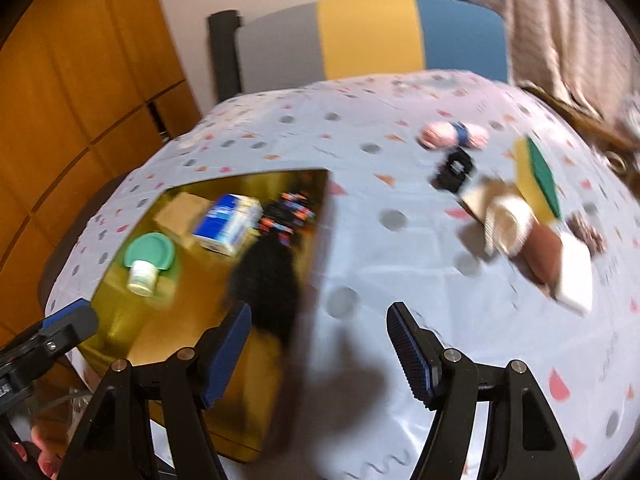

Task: Organize rigid objects
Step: 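Reach the right tool to the white melamine sponge and grasp it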

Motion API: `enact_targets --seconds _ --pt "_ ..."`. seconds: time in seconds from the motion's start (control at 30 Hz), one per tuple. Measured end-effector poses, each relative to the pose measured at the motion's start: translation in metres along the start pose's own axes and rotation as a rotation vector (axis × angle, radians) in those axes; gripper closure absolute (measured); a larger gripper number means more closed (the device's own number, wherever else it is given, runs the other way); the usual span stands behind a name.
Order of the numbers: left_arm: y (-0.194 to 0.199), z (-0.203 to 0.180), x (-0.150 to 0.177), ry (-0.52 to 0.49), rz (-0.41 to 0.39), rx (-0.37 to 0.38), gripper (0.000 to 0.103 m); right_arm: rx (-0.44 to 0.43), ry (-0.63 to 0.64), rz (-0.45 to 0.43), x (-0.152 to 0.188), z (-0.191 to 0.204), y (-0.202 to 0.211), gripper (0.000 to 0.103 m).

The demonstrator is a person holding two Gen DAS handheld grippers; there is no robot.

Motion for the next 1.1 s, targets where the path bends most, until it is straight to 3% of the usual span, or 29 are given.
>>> enact_targets --seconds 0.37,0.5,0.83,1.1 --pt "-0.009 -0.037 0.032 -0.082 0.067 0.039 0.037 0.106 -0.161 0.067 0.064 -0.082 0.004 0.032" --pt "-0.009 -0.050 0.035 -0.102 0.074 0.054 0.037 0.178 -0.238 0.048 0.078 -0.126 0.016 0.032" --pt "-0.021 -0.087 0.044 -0.149 0.104 0.065 0.037 0.338 -0.407 0.012 0.076 -0.243 0.031 0.032" --pt "-0.032 -0.113 0.051 -0.177 0.134 0.057 0.037 0.364 -0.415 0.054 0.060 -0.284 -0.001 0.032"
Point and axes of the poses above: each gripper's, at about its wrist camera, not at the fingertips, and y roughly against the way its jaws point, z to its left, x to its underside, the point moved 9 cm from there along -y, roughly the way its jaws point, and after that the axes turned 13 degrees about y, right-handed, at the moved point
